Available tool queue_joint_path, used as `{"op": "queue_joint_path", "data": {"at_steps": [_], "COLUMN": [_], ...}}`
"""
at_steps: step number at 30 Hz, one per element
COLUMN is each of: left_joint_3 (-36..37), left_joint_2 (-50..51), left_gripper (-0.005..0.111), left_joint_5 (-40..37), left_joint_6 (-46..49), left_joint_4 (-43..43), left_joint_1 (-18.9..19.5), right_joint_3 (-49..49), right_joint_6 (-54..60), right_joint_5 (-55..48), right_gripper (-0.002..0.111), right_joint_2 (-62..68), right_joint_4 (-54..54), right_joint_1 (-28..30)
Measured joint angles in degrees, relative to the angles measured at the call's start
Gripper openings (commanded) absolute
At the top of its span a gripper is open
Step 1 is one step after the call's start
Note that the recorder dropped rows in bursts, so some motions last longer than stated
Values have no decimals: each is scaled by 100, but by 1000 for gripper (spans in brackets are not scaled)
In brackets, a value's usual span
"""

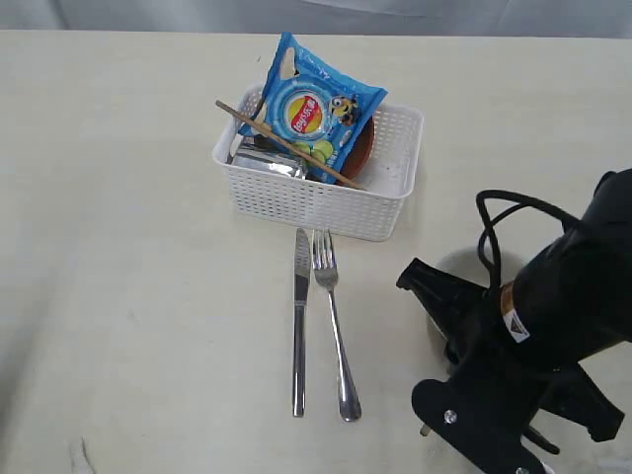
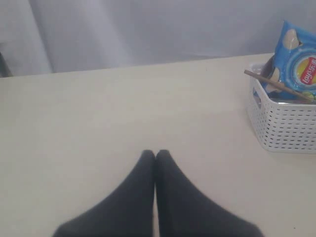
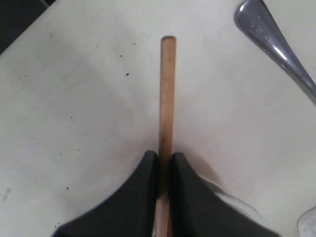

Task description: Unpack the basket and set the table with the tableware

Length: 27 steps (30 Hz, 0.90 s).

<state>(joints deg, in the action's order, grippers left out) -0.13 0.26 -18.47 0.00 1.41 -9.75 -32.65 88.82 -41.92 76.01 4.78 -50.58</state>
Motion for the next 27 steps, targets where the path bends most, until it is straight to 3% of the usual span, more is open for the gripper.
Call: {"op": "queue_joint_path", "data": {"at_steps": [27], "left_joint_3": [0], "left_joint_2": [0], "left_gripper": [0], "left_joint_5": [0], "left_joint_6": [0], "left_joint_4": [0], "left_joint_1": [0], "right_joint_3": [0], "right_joint_6": [433], "right_joint_5": [-12], "right_gripper": [3], "right_joint_2": [92], "right_joint_4": [133], "right_joint_1": [0]}}
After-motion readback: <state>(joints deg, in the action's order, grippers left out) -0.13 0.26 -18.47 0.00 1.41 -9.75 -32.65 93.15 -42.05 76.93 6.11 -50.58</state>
